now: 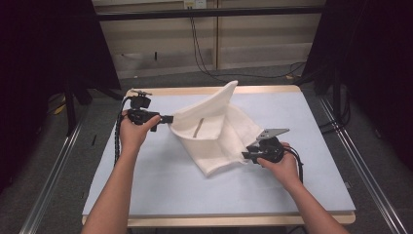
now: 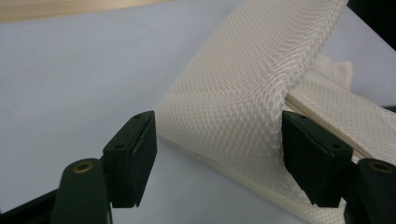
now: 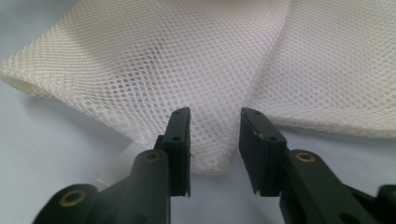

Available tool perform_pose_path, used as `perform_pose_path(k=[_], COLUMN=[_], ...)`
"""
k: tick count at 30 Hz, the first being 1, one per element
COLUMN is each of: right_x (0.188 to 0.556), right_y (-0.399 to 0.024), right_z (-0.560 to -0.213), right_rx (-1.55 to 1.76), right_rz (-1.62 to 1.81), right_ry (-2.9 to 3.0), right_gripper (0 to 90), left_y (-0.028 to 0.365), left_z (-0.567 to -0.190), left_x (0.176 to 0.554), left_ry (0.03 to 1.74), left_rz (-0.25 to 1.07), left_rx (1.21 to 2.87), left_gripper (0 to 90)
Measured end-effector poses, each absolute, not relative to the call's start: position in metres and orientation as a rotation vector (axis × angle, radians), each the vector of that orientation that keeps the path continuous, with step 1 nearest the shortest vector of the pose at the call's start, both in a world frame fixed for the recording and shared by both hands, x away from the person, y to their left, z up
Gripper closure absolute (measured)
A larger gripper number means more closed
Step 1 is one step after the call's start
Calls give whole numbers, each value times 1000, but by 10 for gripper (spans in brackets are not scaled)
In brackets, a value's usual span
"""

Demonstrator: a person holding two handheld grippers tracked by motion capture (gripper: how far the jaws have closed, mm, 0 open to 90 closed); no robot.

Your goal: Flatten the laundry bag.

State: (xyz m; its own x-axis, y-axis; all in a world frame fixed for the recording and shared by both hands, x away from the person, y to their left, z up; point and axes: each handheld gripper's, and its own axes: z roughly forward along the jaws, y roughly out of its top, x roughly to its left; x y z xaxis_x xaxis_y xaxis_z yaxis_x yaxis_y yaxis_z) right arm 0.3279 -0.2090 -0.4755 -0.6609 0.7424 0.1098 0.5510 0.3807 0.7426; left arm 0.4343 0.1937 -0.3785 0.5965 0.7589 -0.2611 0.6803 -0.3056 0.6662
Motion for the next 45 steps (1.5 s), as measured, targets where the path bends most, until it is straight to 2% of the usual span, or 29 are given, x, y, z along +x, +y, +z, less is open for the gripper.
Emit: perform_pose_path(k=[3,8,12,13,16,23,26,29,32,35,36,38,39,41,45], right_x=[329,332,338,339,342,347,351,358,360,360,359,357,356,354,348], right_y=[-209,-210,-204,-203,-200,-195,-194,-189,-188,-186,-186,-185,-184,-184,-183], right_z=[-476,-478,-484,-485,-485,-482,-480,-487,-485,-483,-482,-481,-481,-481,-479], right_rx=[1197,1201,1240,1229,1235,1162,1140,1132,1131,1146,1143,1115,1122,1094,1073], right_rz=[1121,1091,1063,1074,1052,1027,1070,1045,1020,1013,1016,1039,1044,1050,1028], right_ry=[2366,2357,2395,2386,2373,2388,2365,2415,2443,2458,2462,2490,2497,2498,2493], right_gripper=[506,460,372,374,369,414,309,307,350,458,507,716,779,820,835], left_y=[186,184,179,178,174,168,166,166,166,167,167,165,165,163,157], left_z=[-381,-388,-389,-389,-390,-392,-393,-394,-395,-399,-401,-405,-406,-406,-401], left_x=[429,426,422,420,418,414,414,414,414,413,412,411,410,409,404], left_ry=[1119,1105,1070,1064,1051,1017,1023,1028,1027,1032,1034,1037,1030,1015,997], left_rz=[130,99,79,73,61,34,27,25,8,-11,-16,-30,-34,-36,-41], left_rx=[2055,2061,2101,2104,2121,2158,2158,2156,2157,2128,2126,2137,2147,2161,2160], left_gripper=[327,405,510,551,591,652,653,655,666,687,704,717,727,748,792])
